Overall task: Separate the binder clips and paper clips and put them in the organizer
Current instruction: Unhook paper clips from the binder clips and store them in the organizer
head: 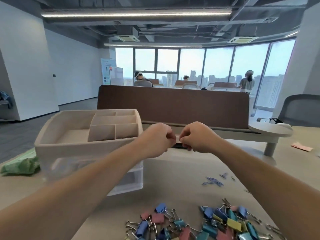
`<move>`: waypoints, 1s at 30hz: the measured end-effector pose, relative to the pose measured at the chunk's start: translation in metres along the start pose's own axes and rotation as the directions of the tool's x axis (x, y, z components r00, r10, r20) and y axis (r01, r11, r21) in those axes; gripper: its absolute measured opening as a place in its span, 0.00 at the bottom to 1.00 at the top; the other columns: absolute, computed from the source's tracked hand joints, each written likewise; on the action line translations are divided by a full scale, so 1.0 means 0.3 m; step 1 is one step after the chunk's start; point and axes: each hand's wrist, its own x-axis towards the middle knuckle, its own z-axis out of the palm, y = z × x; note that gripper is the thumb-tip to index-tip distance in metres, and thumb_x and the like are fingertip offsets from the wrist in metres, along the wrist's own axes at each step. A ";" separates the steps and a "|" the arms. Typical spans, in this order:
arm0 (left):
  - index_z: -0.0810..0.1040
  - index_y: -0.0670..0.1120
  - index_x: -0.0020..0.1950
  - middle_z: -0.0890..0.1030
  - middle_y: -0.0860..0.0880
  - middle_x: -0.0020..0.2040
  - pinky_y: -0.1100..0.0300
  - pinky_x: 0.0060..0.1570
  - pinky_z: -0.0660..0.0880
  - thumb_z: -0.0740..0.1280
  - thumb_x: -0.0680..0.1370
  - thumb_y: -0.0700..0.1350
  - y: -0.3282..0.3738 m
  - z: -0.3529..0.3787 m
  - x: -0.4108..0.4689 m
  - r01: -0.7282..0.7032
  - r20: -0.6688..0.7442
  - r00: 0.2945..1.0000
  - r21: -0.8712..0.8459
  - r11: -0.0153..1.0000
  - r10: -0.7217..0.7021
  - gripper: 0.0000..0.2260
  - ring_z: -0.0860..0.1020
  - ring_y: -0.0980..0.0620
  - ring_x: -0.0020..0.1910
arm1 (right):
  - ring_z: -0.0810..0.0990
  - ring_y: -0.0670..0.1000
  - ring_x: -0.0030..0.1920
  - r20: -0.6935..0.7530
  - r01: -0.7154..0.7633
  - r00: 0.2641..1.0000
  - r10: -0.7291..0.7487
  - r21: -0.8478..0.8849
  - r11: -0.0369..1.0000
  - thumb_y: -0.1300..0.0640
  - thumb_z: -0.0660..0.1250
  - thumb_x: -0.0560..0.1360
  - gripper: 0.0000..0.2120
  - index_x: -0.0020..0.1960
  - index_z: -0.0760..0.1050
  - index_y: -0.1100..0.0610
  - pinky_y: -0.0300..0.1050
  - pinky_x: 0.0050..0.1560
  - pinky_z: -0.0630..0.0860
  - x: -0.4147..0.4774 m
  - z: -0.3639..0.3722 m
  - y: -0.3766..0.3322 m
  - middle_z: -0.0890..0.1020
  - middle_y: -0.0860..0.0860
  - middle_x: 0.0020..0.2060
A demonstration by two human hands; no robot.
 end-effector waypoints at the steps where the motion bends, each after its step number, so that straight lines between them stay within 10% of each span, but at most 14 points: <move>1: 0.81 0.47 0.44 0.82 0.49 0.37 0.57 0.35 0.79 0.64 0.78 0.45 0.026 0.041 0.013 0.004 0.033 0.999 -0.006 1.000 -0.003 0.07 0.80 0.51 0.33 | 0.83 0.51 0.34 0.010 -0.027 1.000 0.027 -0.014 1.000 0.61 0.65 0.77 0.08 0.42 0.82 0.56 0.45 0.35 0.81 -0.019 -0.010 0.054 0.85 0.52 0.35; 16: 0.81 0.47 0.57 0.81 0.50 0.55 0.64 0.42 0.71 0.68 0.78 0.46 0.113 0.572 0.208 -0.047 0.345 0.938 -0.001 0.999 0.044 0.09 0.77 0.54 0.45 | 0.80 0.43 0.32 0.029 -0.324 0.945 0.327 -0.066 0.944 0.62 0.66 0.77 0.07 0.47 0.83 0.56 0.38 0.34 0.78 -0.160 0.016 0.652 0.83 0.49 0.36; 30: 0.72 0.48 0.72 0.71 0.47 0.66 0.58 0.60 0.70 0.69 0.77 0.48 0.028 0.744 0.312 -0.122 0.491 0.871 0.181 0.976 0.018 0.23 0.74 0.48 0.62 | 0.74 0.53 0.64 0.071 -0.249 0.954 0.291 -0.351 0.903 0.58 0.64 0.79 0.16 0.66 0.77 0.53 0.48 0.63 0.73 -0.043 0.166 0.829 0.78 0.50 0.63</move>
